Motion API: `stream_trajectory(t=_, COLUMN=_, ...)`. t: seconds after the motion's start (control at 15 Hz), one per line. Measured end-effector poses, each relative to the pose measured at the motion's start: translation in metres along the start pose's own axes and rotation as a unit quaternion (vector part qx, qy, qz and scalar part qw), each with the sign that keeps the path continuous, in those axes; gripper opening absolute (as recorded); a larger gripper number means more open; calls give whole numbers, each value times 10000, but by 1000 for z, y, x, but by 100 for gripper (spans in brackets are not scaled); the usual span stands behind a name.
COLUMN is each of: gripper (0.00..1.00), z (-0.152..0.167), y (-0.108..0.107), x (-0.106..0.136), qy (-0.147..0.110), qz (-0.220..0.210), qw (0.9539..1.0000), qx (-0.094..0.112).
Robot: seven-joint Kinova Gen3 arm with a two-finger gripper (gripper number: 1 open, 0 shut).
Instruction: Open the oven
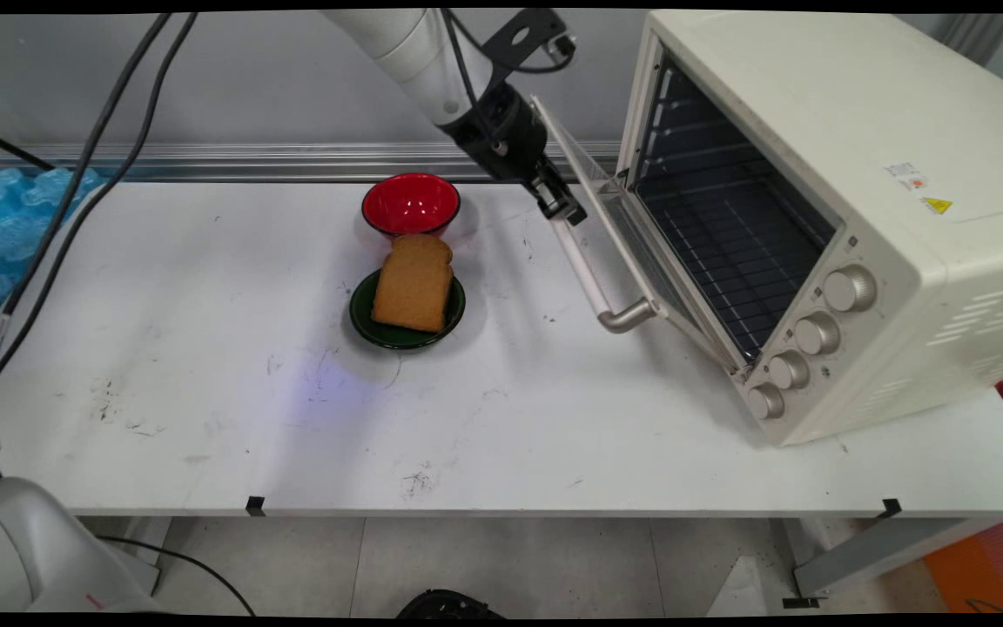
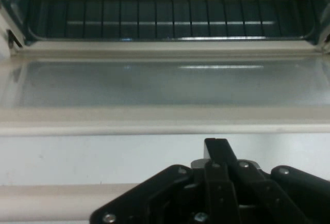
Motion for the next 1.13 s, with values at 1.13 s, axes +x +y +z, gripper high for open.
stream_trajectory(t=1.13, gripper=0, z=16, y=14, x=-71, qy=-185, qz=78, qw=9998, qx=73)
